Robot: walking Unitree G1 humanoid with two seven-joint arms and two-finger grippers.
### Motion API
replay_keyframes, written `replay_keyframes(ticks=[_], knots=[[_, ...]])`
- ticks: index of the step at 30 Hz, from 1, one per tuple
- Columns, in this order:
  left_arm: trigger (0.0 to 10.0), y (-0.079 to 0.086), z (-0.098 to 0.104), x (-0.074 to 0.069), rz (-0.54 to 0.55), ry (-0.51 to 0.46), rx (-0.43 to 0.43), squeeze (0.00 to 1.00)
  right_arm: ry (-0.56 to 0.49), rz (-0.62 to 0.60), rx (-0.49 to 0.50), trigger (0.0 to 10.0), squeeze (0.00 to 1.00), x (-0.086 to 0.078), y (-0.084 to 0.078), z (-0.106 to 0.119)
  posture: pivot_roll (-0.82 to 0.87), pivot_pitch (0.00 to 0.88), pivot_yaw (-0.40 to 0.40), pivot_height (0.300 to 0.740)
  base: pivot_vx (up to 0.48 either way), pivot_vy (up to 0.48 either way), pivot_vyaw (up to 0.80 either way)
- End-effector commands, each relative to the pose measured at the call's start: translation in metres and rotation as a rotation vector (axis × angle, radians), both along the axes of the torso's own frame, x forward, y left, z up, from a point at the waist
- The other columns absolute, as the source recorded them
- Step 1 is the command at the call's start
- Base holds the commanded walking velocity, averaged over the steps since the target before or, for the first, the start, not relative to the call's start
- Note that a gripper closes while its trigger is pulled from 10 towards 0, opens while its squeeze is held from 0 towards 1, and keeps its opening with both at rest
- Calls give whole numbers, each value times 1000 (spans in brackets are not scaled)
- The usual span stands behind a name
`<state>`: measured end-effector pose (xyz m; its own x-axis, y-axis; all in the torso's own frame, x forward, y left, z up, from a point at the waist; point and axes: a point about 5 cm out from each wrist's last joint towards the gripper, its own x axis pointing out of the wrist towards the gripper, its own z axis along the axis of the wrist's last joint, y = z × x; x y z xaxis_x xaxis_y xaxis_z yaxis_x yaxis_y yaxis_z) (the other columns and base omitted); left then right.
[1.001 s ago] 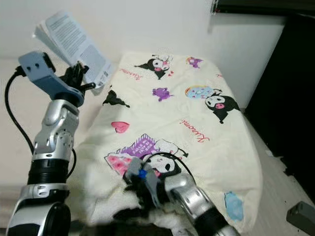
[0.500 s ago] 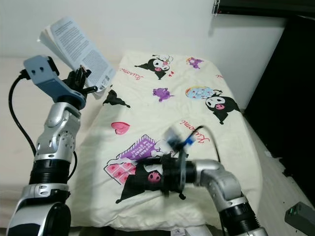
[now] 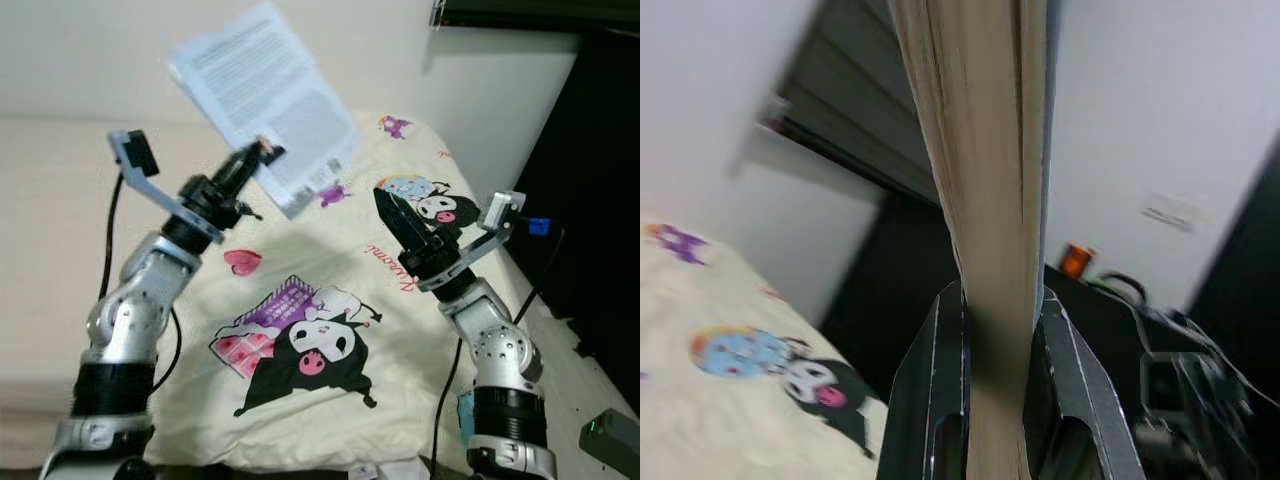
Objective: Clean up the room
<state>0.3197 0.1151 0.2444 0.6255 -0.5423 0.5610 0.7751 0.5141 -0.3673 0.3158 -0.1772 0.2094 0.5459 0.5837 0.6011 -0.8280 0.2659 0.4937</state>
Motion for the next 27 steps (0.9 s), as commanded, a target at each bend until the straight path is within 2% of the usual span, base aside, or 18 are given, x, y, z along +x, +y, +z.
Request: replay_keyframes(ticks=[1,5,13,19,21,27], knots=[[10000,-3,9,-7,-55,-58,-15,0,-28,8,32,10000,0,1,0,11,0,0,-34,462,0,0,0],[10000,-8,10,-13,-121,-64,-22,0,-6,3,59,10000,0,5,3,17,1,0,-38,462,0,0,0],[10000,-8,11,-19,-166,-80,-38,0,15,14,54,10000,0,3,4,15,1,0,-38,462,0,0,0],[10000,-2,17,-21,-172,-91,-88,0,68,1,24,10000,0,2,2,1,-2,0,-34,462,0,0,0],[10000,0,19,-21,-174,-94,-99,0,106,-5,-23,10000,0,2,4,-8,-4,0,-32,462,0,0,0],[10000,-3,20,-23,-195,-100,-106,0,136,11,-13,10000,0,-1,6,-15,-5,0,-33,462,0,0,0]])
